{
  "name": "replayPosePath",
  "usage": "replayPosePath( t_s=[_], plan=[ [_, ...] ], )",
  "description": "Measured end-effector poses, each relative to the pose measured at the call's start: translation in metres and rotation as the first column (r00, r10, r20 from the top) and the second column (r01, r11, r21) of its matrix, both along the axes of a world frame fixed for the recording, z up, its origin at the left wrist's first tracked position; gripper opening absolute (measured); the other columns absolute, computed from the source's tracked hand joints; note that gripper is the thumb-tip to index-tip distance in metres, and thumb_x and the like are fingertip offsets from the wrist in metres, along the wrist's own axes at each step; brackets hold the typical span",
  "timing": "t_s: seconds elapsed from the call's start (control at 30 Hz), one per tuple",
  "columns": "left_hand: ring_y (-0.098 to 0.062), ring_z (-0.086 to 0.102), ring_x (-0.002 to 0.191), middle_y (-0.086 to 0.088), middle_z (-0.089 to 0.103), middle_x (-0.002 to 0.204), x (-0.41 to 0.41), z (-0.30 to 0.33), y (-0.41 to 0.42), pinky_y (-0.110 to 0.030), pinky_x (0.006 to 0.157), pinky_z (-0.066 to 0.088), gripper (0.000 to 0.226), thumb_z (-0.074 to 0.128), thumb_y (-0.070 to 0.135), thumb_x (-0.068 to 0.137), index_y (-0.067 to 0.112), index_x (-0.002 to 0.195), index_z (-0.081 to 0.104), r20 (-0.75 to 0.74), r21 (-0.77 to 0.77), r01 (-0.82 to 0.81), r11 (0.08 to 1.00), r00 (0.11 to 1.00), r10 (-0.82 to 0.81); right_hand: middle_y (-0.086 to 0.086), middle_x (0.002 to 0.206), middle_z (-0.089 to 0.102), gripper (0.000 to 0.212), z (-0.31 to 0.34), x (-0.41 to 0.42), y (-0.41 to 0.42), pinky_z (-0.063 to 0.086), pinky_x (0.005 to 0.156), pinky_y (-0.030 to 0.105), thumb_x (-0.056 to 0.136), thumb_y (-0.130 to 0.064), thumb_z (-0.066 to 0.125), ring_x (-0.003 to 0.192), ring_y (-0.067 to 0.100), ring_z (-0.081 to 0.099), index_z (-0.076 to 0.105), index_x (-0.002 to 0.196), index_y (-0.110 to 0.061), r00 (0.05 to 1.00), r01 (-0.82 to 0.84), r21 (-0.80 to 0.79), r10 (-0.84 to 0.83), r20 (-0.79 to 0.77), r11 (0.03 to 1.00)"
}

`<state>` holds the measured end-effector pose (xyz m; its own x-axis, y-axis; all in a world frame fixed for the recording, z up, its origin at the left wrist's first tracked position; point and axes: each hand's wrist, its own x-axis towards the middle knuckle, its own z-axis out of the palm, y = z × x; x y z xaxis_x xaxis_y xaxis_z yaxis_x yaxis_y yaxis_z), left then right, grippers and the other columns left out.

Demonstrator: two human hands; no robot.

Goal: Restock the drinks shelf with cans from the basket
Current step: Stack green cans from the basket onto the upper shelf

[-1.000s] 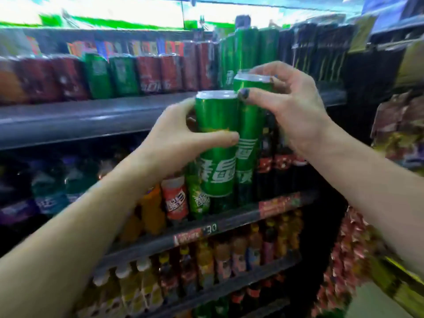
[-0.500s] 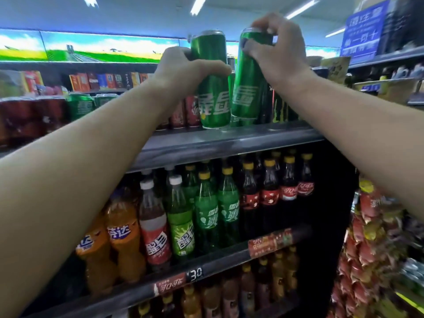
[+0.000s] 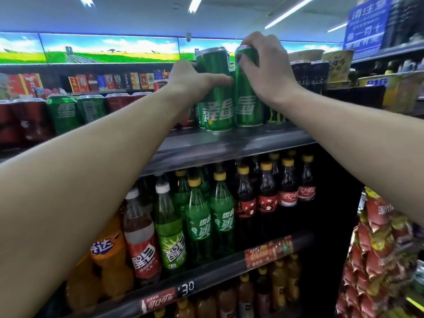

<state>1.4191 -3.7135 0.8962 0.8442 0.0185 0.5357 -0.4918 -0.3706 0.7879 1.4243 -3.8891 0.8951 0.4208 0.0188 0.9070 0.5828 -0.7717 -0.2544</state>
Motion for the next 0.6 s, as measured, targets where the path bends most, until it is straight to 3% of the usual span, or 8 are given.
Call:
replayPosePath(
  t_s=[0.2, 0.33, 0.5, 0.6],
  plan=[
    [-0.016, 0.079, 0.086, 0.002, 0.081, 0.094, 0.012, -0.016, -0.005, -0.038, 0.091, 0.062, 0.042, 0.096, 0.034, 0.067, 0.017, 0.101, 0.079, -0.010, 0.037, -0.008, 0.999, 1.000, 0.008, 0.013, 0.123, 0.055, 0.031, -0.001, 0.005, 0.001, 0.038, 0.079, 0.025, 0.106, -0.029, 0.049, 0.094, 0.017, 0.048, 0.056, 0.129, -0.010, 0.999, 0.030, -0.078, -0.027, 0.042, 0.997],
    [-0.013, 0.075, 0.092, 0.003, 0.076, 0.103, 0.014, -0.019, -0.005, -0.037, 0.092, 0.061, 0.062, 0.095, 0.042, 0.068, 0.015, 0.117, 0.068, 0.025, 0.054, -0.034, 0.998, 0.999, 0.033, 0.013, 0.121, 0.055, 0.029, -0.003, 0.010, 0.002, 0.036, 0.076, 0.021, 0.105, -0.026, 0.050, 0.091, 0.016, 0.047, 0.056, 0.124, -0.005, 0.996, 0.043, -0.090, -0.036, 0.080, 0.995],
    [-0.010, 0.070, 0.094, 0.003, 0.070, 0.107, 0.013, -0.025, -0.008, -0.027, 0.081, 0.059, 0.064, 0.090, 0.046, 0.076, 0.015, 0.121, 0.058, 0.076, 0.122, -0.071, 0.990, 0.995, 0.062, 0.015, 0.122, 0.055, 0.030, -0.015, 0.018, -0.007, 0.046, 0.088, 0.042, 0.103, -0.026, 0.048, 0.103, 0.029, 0.053, 0.056, 0.123, -0.005, 0.996, 0.089, -0.146, -0.087, 0.021, 0.985],
    [-0.010, 0.070, 0.093, 0.004, 0.072, 0.104, 0.010, -0.030, -0.004, -0.027, 0.082, 0.058, 0.065, 0.091, 0.049, 0.072, 0.017, 0.120, 0.062, 0.083, 0.226, -0.070, 0.972, 0.995, 0.052, 0.017, 0.123, 0.055, 0.033, -0.017, 0.019, -0.008, 0.045, 0.085, 0.040, 0.104, -0.026, 0.047, 0.107, 0.032, 0.054, 0.055, 0.127, -0.004, 0.994, 0.110, -0.185, -0.106, 0.032, 0.977]
  ],
)
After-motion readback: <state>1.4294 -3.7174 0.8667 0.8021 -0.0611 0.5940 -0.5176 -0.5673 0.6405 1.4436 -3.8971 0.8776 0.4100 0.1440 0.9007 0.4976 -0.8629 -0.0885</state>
